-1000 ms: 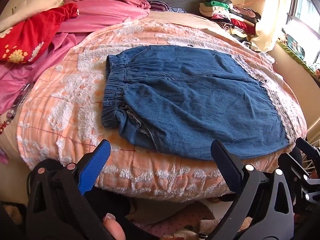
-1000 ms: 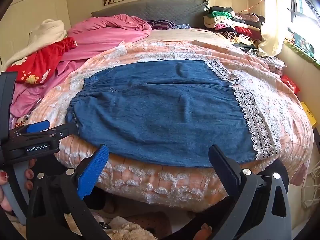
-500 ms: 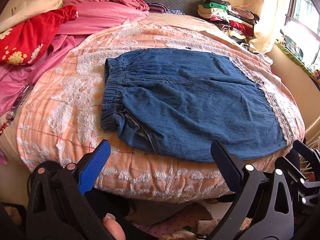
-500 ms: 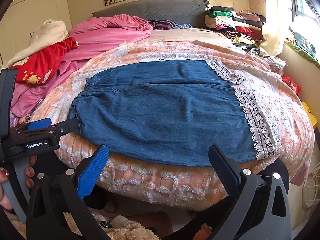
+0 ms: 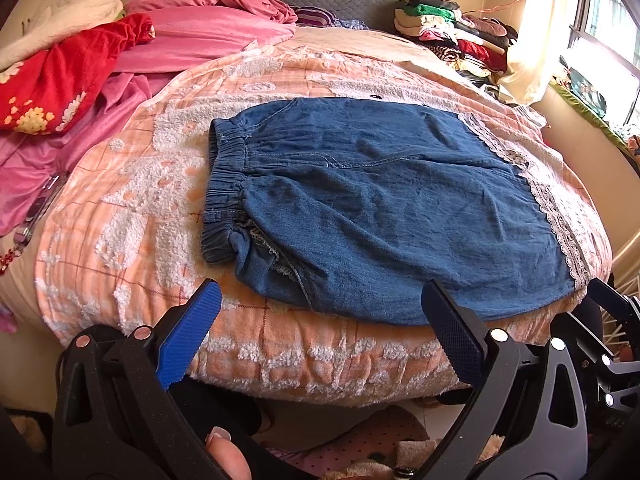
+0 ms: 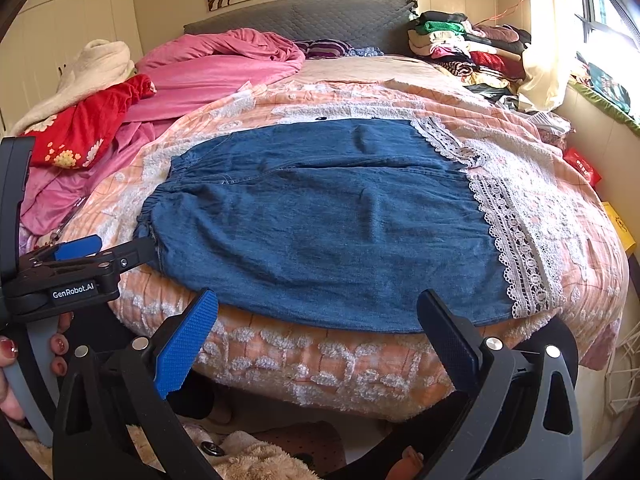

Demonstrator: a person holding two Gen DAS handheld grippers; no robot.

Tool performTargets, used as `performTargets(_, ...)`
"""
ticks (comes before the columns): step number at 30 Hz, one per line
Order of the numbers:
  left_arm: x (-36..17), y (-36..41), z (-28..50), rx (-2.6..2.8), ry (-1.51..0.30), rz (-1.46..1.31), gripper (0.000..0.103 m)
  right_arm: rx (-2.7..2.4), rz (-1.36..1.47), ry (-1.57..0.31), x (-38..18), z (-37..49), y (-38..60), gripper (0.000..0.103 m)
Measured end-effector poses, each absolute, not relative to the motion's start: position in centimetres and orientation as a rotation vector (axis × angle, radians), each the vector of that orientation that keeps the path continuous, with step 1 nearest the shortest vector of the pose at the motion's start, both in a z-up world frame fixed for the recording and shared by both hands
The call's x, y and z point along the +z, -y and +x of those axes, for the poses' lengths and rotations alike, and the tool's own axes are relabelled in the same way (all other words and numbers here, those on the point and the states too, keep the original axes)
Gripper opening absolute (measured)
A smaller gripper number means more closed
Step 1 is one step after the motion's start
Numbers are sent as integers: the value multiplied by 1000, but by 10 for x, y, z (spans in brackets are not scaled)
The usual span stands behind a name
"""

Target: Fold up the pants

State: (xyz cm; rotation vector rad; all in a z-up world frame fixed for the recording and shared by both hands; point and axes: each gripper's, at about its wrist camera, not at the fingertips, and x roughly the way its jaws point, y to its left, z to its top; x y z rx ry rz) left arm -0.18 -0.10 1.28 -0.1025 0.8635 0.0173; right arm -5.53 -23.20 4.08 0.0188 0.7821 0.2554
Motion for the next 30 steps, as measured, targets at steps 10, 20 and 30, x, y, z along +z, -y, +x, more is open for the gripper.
performTargets(10, 13, 0, -2, 18, -862, -104, 94, 259, 20, -783, 40, -55, 232, 99)
performTargets(20, 15, -2, -2, 21, -857, -104, 94, 261, 21, -784, 39, -53, 231, 99)
performTargets(30, 14, -2, -2, 20, -855, -105, 94, 266, 19, -786, 37, -53, 230, 99)
